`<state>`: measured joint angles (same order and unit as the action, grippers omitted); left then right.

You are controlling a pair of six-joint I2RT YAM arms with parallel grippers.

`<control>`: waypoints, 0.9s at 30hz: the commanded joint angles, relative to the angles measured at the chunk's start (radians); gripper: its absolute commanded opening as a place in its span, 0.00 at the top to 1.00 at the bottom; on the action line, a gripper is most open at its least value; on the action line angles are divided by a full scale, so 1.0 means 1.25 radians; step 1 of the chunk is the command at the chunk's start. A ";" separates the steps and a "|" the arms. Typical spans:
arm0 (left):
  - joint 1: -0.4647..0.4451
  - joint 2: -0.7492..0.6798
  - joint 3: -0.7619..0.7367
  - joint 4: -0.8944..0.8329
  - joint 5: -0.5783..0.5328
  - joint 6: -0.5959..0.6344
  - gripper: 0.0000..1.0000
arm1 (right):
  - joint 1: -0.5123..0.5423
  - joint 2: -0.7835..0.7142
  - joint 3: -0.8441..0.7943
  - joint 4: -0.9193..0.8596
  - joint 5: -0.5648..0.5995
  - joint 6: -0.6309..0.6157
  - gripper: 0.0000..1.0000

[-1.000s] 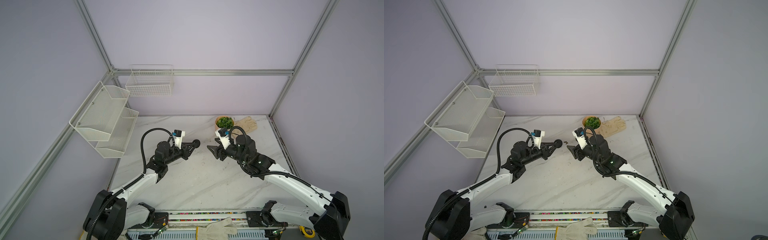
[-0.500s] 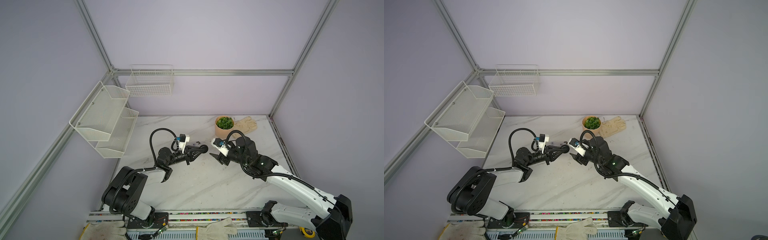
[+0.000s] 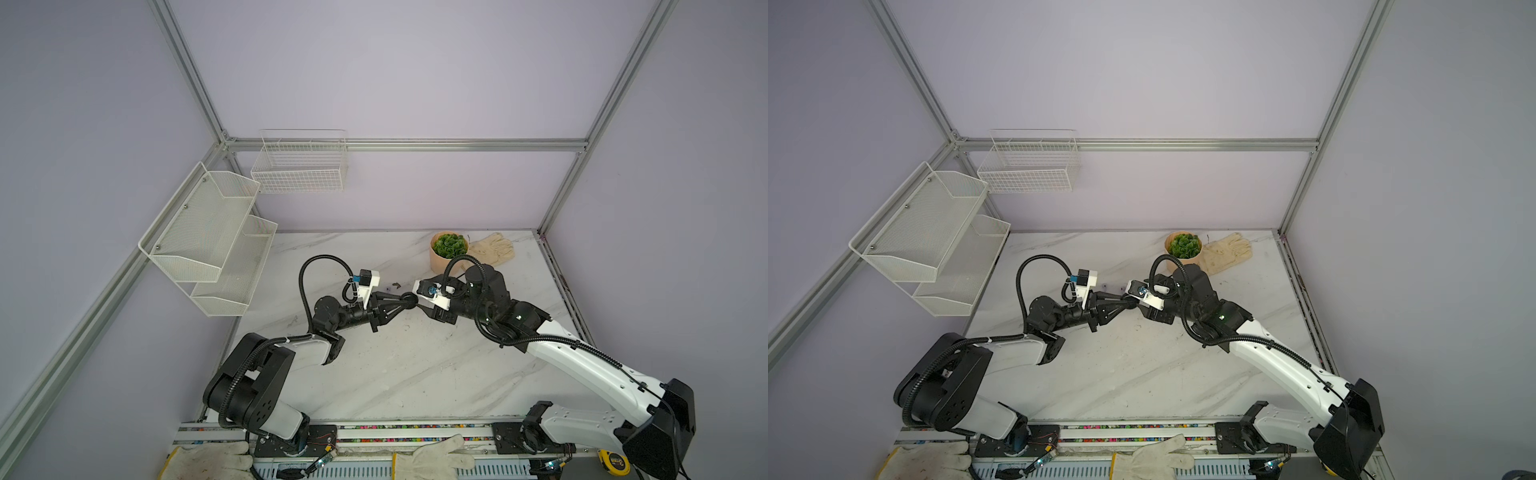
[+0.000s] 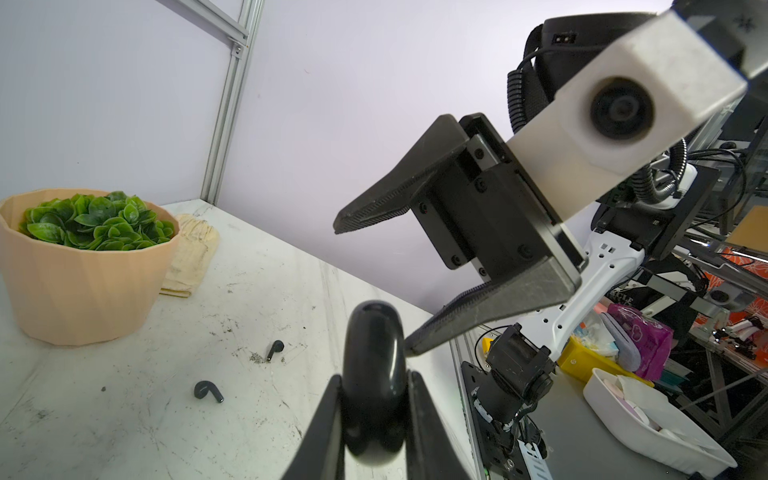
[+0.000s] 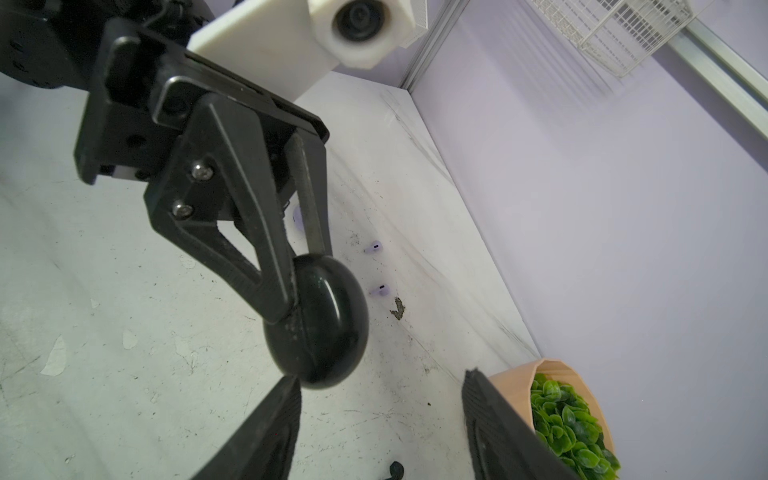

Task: Insert the wireless bluetooth earbuds into the charging case
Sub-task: 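Bring the right gripper to the lid of the held black case, then pull the case lid open with the right gripper while the left holds it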

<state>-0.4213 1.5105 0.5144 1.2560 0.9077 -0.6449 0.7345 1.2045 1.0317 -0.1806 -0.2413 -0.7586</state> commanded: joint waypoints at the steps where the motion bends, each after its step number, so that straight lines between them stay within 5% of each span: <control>1: -0.003 -0.009 0.013 0.022 0.006 -0.009 1.00 | -0.002 0.012 0.029 0.036 -0.020 -0.033 0.35; 27: -0.004 -0.048 0.015 -0.047 -0.009 0.038 1.00 | 0.009 -0.037 0.000 0.055 -0.069 0.025 0.41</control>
<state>-0.4213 1.4719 0.5148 1.1885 0.9043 -0.6342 0.7406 1.1629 1.0454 -0.1219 -0.3298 -0.7265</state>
